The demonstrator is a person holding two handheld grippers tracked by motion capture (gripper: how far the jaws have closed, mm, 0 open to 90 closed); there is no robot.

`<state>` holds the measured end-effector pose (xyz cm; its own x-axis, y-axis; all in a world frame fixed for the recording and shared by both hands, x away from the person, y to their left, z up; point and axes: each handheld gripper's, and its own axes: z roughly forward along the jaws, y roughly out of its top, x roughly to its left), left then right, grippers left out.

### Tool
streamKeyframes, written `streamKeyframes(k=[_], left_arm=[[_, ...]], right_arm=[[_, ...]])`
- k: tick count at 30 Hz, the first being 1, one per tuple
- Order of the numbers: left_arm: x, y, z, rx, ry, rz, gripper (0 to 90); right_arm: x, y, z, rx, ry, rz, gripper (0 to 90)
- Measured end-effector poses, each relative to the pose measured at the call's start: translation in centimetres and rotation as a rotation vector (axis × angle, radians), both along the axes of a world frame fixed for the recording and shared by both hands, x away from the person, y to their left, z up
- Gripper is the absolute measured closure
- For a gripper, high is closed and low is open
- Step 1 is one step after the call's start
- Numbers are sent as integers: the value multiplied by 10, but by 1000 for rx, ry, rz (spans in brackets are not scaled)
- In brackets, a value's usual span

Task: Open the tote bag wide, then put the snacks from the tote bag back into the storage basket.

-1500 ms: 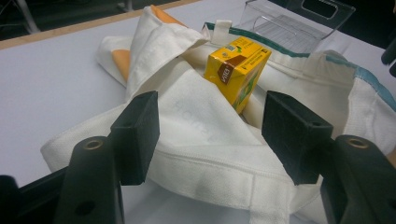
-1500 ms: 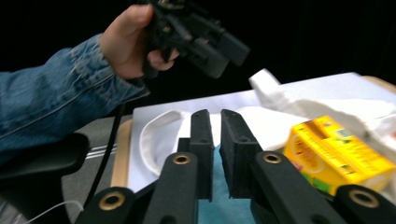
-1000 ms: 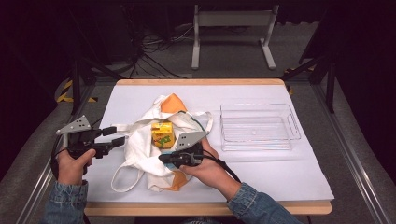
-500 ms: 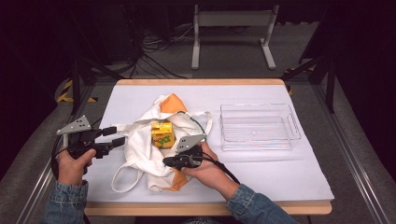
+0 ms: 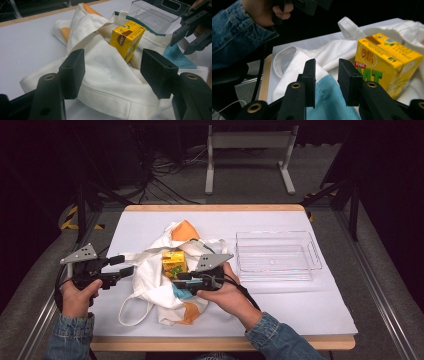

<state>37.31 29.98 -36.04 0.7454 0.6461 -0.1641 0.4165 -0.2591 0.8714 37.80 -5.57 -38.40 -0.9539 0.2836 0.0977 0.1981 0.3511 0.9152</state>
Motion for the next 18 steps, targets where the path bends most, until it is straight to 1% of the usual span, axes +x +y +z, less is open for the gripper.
streamKeyframes(k=[2, 3, 5, 6, 8, 9, 11, 13, 15, 16, 18], left_arm=[[0, 0, 0, -3, 4, 4, 374], [0, -1, 0, 0, 7, 3, 374], [0, -1, 0, 4, 3, 0, 374], [0, 0, 0, 6, -2, -1, 374], [-1, 0, 0, -5, 5, 5, 374], [-1, 0, 0, -3, 0, 4, 375], [-1, 0, 0, -2, 1, 6, 375], [-1, 0, 0, 4, 1, 2, 375], [-1, 0, 0, -3, 3, 6, 376], [-1, 0, 1, -2, -4, 3, 376], [-1, 1, 1, -1, -5, 4, 377]], right_arm=[[0, -1, 3, 5, -1, -2, 658], [1, -2, 8, 13, -12, -9, 630], [5, -5, 15, 14, -20, -29, 585], [6, -6, 17, 10, -19, -37, 561], [9, -8, 21, 0, -9, -54, 536], [10, -8, 22, -2, -9, -58, 526], [14, -9, 25, -12, -10, -69, 497], [17, -9, 26, -3, -9, -80, 479], [22, -8, 28, 3, -2, -81, 455], [25, -8, 28, 1, -6, -78, 446], [30, -8, 30, -9, -16, -67, 416]])
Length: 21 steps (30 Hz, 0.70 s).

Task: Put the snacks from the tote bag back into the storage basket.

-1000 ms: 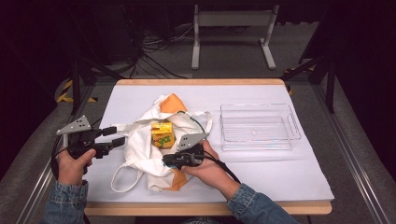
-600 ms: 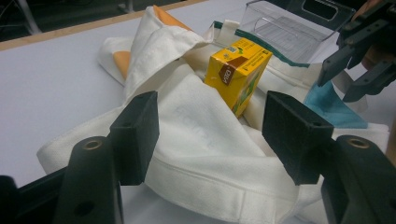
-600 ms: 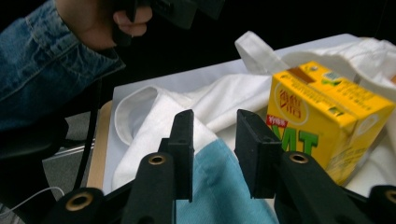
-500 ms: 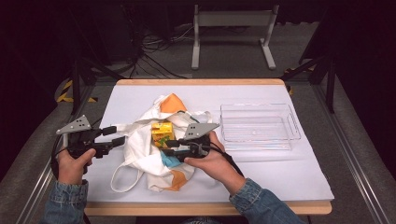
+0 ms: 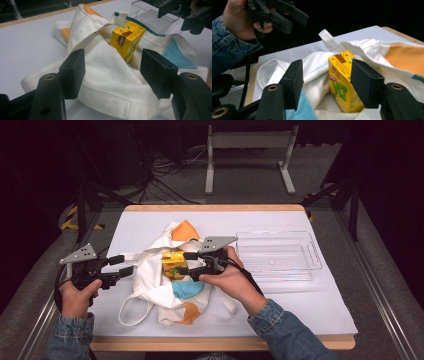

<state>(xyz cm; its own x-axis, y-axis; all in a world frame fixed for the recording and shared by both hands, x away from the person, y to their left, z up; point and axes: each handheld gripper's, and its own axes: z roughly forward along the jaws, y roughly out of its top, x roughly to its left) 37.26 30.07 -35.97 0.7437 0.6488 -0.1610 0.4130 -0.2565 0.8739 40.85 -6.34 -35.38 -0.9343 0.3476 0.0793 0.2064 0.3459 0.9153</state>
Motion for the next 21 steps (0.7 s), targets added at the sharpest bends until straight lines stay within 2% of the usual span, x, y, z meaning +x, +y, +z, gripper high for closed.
streamKeyframes(k=[4, 10, 13, 17, 21], left_arm=[[0, -1, -1, -3, 6, 1, 377], [0, 1, -1, 5, -2, -1, 379], [0, 1, -1, -1, 0, 0, 379], [0, 0, -1, 1, 5, 0, 380], [0, -1, -1, 4, 0, -2, 380]], right_arm=[[17, 0, -1, -16, -2, -5, 344], [33, 4, -11, -39, 13, 2, 300], [38, 8, -16, -35, 10, 13, 286], [42, 13, -23, -19, 51, 36, 266], [46, 16, -27, -25, 34, 29, 242]])
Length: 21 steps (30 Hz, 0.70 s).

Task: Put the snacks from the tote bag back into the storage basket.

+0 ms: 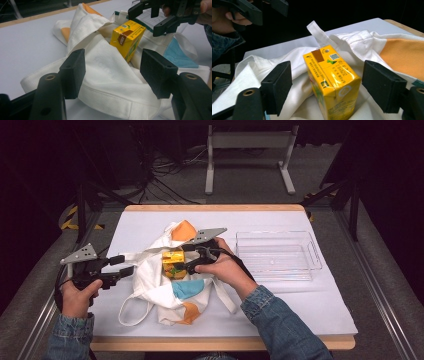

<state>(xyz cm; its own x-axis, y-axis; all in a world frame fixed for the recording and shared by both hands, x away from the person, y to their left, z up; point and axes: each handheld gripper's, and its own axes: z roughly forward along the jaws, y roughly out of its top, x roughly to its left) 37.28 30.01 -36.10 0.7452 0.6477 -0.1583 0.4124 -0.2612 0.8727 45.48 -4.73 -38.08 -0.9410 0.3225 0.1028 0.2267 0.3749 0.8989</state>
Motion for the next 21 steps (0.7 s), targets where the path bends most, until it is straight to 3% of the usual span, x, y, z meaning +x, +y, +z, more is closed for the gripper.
streamKeyframes(k=[14, 21], left_arm=[[0, 0, 0, 2, -4, -2, 380], [1, 0, 0, 3, -2, -2, 380]], right_arm=[[10, 6, -15, -38, 1, 1, 211], [14, 10, -23, -67, 22, 3, 208]])
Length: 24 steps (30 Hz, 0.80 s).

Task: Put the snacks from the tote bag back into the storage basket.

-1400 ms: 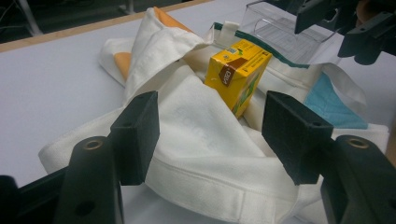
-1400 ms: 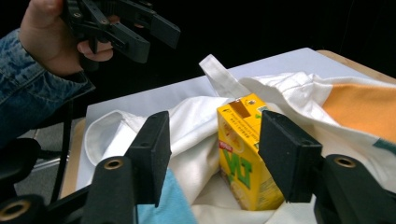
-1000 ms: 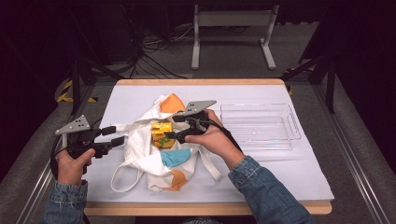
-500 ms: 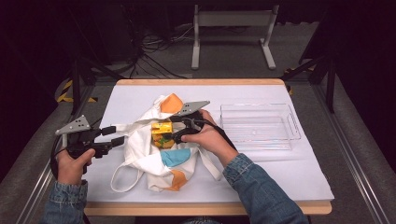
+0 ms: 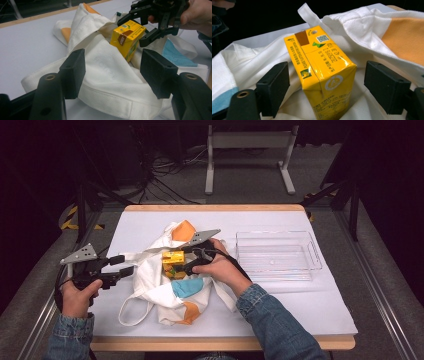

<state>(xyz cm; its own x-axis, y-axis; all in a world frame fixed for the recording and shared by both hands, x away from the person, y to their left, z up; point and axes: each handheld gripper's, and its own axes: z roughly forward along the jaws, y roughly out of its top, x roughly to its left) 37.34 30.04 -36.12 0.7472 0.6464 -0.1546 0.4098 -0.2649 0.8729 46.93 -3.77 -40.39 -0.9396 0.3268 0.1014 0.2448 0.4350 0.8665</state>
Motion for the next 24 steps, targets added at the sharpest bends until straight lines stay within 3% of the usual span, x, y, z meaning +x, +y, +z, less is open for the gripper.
streamKeyframes(k=[16, 24], left_arm=[[0, -1, -1, -6, 5, -2, 379], [0, 0, 0, -6, 3, -3, 378]], right_arm=[[2, 10, -6, -27, -30, 49, 277], [2, 13, -5, -41, -45, 73, 388]])
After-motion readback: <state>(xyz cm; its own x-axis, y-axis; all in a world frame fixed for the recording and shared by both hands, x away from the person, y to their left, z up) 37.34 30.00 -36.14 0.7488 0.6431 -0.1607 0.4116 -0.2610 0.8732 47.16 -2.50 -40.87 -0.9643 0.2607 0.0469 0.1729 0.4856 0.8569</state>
